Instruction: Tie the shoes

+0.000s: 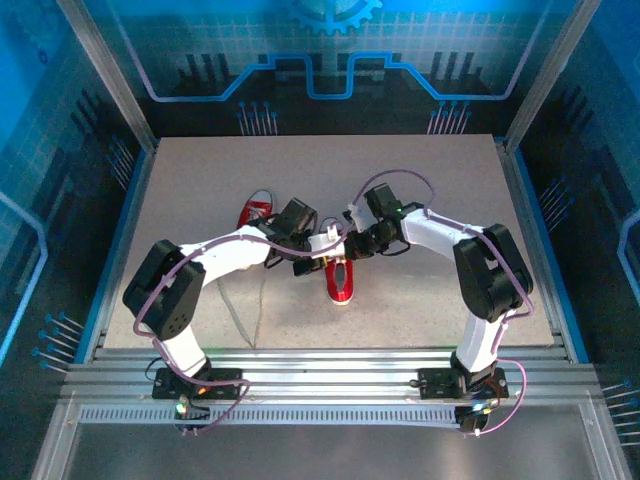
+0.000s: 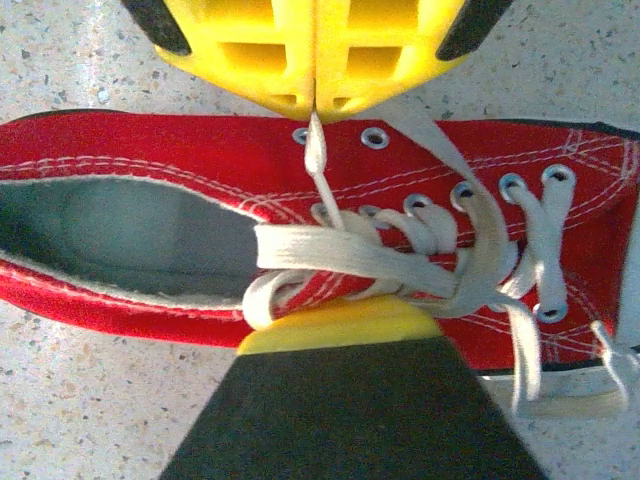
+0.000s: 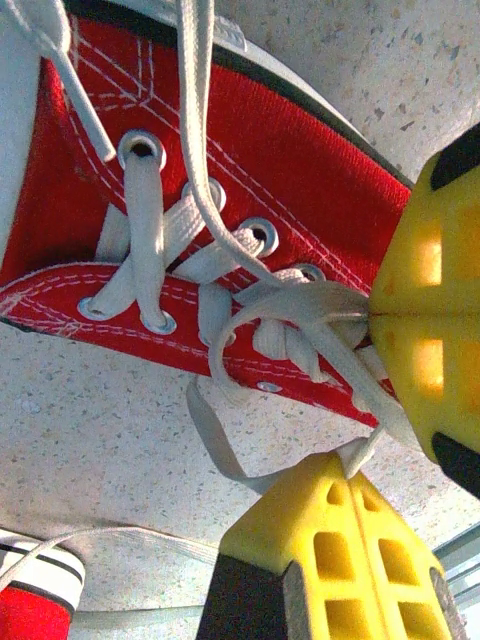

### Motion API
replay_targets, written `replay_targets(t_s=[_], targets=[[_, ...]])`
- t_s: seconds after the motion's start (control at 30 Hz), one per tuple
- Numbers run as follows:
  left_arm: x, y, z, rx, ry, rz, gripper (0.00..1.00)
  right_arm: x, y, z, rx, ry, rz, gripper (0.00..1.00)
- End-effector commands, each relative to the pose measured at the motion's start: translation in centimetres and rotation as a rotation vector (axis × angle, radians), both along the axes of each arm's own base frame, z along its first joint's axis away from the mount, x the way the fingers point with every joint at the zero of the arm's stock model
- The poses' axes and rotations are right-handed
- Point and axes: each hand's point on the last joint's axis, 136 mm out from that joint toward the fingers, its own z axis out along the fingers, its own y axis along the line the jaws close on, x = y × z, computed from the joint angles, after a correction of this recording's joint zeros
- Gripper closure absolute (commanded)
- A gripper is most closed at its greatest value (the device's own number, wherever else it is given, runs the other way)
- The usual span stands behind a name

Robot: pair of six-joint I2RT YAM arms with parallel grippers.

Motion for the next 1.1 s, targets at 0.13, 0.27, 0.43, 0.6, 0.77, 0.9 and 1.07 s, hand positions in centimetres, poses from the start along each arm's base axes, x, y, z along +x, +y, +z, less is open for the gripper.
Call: replay_targets(t_s=[0.13,0.27,0.43,0.6,0.77,0.9,1.07], targets=[[0.0,-1.3,0.6,-0.062,-0.029,-0.025,1.00,-0.3,0.0,-0.3,0.023,0.030,-0.007,1.00],[0.3,-1.6,0.9,-0.096,-0.049,-0.011,1.00,0.0,-0.6,0.1,0.032,0.023,-0.033,0.92],[0.3,-2.3,1.1,-0.130,-0.037,-0.017,1.00,0.5,-2.1,1.4,0.019,0.002,-0.095,0.69],[0.4,-2.7,1.2,-0.156,-0.028,-0.016,1.00,0.9,-4.6,2.8,-0.018,-0.010,-0.209,0.61],[0.2,-3.0,1.2,-0.175,-0.010,-0.020,1.00,0.6,-4.2,4.9,0.062,-0.023,-0.248,0.64],[0.2,-3.1,1.1,-0.183,-0.001,-0.014,1.00,0.5,-2.3,5.2,0.165,0.011,-0.239,0.65],[0.2,-3.3,1.0,-0.197,0.015,0.000,1.00,0.3,-0.5,4.0,0.190,0.053,-0.218,0.66]])
